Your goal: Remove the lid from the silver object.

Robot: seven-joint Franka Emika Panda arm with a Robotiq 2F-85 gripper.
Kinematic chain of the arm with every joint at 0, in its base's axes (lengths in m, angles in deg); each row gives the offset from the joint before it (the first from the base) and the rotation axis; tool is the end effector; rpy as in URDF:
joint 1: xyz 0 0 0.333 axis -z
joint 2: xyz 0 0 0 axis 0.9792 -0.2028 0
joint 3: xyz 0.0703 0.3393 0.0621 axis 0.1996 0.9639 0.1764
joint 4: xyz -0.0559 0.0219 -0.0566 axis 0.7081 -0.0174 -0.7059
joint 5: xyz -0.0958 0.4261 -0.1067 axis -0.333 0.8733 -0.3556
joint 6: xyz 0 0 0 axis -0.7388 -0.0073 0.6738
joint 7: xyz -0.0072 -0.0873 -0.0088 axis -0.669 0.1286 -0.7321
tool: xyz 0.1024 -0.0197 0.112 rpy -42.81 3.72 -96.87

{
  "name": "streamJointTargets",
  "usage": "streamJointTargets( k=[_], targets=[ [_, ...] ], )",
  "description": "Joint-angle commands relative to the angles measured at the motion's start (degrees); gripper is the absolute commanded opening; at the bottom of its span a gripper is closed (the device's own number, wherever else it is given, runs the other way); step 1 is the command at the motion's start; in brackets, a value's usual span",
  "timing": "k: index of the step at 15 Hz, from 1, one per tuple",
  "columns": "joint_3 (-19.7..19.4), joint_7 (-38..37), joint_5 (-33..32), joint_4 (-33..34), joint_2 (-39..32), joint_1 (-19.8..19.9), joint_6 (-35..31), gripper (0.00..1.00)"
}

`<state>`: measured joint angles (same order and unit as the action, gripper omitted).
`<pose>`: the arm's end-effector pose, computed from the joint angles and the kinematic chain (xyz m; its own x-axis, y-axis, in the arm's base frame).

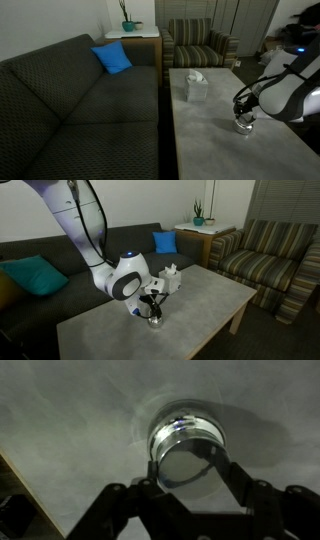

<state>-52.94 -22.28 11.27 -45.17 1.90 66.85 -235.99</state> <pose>0.6645 0.0355 -0.2070 0.9170 -0.2785 0.2856 -0.2889 -0.9573 -0.0058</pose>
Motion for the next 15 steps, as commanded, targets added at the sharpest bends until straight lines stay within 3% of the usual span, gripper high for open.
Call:
streamJointTargets(
  k=[1,5,9,15],
  targets=[
    [4.8,6.6,-1.1,-4.6,4.2,5.2,-1.0,0.44],
    [6.4,9.4,-0.9,-6.5,6.3,7.4,0.4,0.44],
    [7.2,11.4,-1.8,-7.6,7.2,7.1,1.6,0.44],
    [13.2,15.9,-5.7,-7.7,5.8,8.7,2.8,0.44]
  ],
)
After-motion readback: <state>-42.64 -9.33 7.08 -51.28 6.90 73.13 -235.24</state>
